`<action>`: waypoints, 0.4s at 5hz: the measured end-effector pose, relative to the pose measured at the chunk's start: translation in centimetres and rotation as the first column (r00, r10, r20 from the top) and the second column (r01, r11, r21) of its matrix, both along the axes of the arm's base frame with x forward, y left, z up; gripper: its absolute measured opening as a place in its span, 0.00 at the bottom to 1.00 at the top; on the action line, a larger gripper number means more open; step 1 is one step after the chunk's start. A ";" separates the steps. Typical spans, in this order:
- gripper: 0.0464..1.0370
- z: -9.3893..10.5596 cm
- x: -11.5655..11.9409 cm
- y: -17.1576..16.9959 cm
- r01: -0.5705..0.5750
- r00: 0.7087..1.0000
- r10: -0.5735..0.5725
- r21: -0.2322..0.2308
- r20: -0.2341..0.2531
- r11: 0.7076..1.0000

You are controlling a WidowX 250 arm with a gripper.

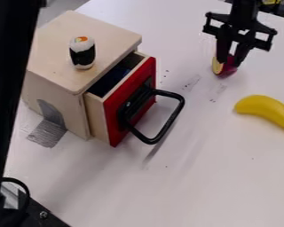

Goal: Place the red and yellow object on the lower right side of the counter

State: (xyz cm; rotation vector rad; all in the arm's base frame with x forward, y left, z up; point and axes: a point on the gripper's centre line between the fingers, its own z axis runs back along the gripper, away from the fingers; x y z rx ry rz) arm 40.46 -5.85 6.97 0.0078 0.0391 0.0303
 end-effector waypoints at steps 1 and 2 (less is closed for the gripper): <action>0.75 0.9 0.2 0.3 -0.041 0.999 0.041 0.019 0.013 0.999; 0.97 1.5 1.6 0.5 -0.007 0.996 0.004 0.031 0.085 1.000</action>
